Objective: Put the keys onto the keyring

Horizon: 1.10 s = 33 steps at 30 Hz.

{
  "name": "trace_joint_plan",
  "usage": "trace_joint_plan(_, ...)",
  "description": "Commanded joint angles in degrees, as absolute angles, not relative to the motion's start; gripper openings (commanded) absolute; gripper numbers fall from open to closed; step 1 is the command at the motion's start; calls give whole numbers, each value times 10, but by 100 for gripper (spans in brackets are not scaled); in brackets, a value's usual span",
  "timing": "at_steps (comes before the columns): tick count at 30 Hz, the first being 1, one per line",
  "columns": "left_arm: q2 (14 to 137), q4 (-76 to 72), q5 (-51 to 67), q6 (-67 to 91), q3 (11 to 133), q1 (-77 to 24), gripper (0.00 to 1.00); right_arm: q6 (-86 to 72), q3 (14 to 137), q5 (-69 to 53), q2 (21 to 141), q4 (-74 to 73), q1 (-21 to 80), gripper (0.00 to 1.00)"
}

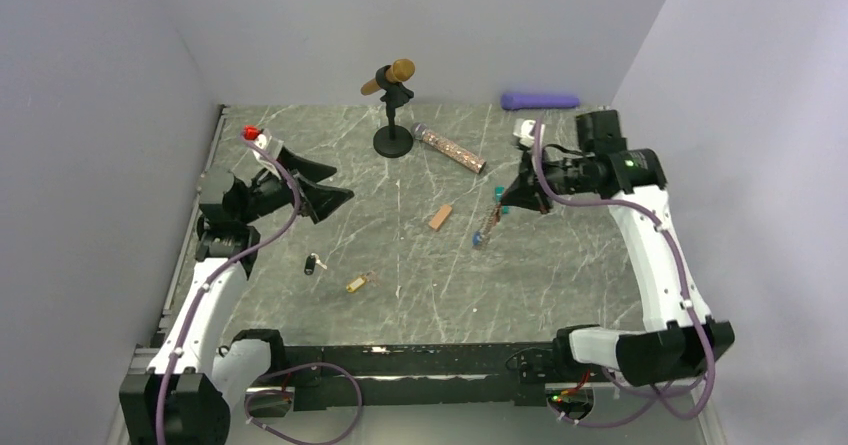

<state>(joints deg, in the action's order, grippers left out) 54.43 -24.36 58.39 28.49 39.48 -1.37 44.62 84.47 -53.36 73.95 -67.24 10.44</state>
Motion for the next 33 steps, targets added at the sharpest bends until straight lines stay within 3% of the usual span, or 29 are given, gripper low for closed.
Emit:
trace_joint_plan(1,498,-36,559,181,431,15,99,424,801,-498,676,-621,25,0)
trace_joint_plan(5,436,64,432,86,429,15,99,403,794,-425,653,-624,-68,0)
trace_joint_plan(12,366,68,369,60,373,6,99,473,835,-376,694,-724,-203,0)
trace_joint_plan(20,370,107,372,40,393,-14,99,487,864,-252,874,-692,-209,0)
trace_joint_plan(24,371,120,371,34,395,-16,99,460,948,-235,1021,-675,-194,0)
trace_joint_plan(33,382,126,365,29,399,-14,99,387,1099,-183,1213,-579,-137,7)
